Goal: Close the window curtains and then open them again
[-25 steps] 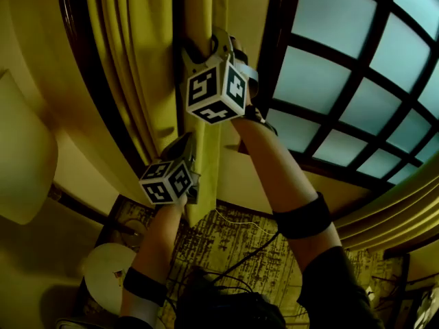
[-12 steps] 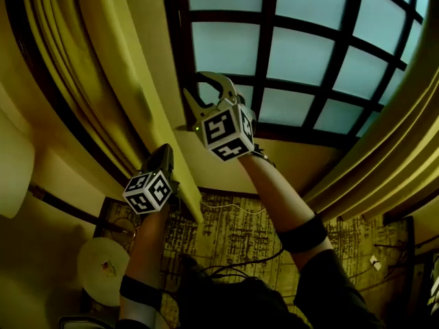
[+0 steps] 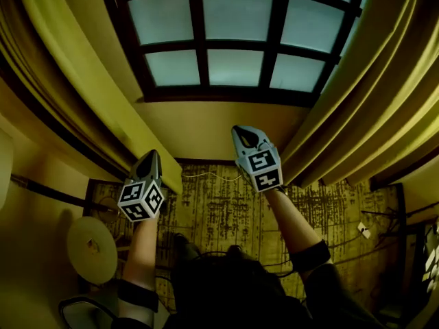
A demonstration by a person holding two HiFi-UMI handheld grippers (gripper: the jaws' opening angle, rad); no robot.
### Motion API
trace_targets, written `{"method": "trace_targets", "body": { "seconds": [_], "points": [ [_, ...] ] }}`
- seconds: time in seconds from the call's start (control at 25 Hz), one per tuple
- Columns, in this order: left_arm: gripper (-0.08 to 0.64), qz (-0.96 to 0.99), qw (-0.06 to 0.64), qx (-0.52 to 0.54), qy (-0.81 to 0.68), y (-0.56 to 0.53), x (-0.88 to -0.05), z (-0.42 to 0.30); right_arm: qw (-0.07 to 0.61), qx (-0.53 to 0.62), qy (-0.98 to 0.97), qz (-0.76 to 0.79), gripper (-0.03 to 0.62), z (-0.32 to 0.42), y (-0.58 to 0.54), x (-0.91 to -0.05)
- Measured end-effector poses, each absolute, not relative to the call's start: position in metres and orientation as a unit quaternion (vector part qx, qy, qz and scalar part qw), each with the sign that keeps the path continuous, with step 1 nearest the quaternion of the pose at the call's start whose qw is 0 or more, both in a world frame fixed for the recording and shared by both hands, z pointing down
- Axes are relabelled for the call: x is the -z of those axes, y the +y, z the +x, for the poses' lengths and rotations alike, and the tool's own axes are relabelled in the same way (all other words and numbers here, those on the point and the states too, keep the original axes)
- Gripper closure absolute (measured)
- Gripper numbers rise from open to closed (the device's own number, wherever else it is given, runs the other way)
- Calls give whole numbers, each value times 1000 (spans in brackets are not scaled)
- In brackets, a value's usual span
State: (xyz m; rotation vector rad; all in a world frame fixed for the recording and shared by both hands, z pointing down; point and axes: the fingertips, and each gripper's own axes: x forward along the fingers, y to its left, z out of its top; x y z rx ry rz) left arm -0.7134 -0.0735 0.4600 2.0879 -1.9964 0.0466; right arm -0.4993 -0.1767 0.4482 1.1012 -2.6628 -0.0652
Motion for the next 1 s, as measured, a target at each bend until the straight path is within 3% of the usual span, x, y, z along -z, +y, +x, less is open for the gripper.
{"method": "trace_targets", "body": {
  "seconds": [0.28, 1.0],
  "points": [
    [560, 739, 126, -63, -659, -55, -489, -676, 160, -60, -885, 434, 592, -414, -139, -521],
    [560, 782, 154, -83, -599, -14, -543, -651, 202, -118, -825, 515, 591, -349, -42, -586]
  ]
}}
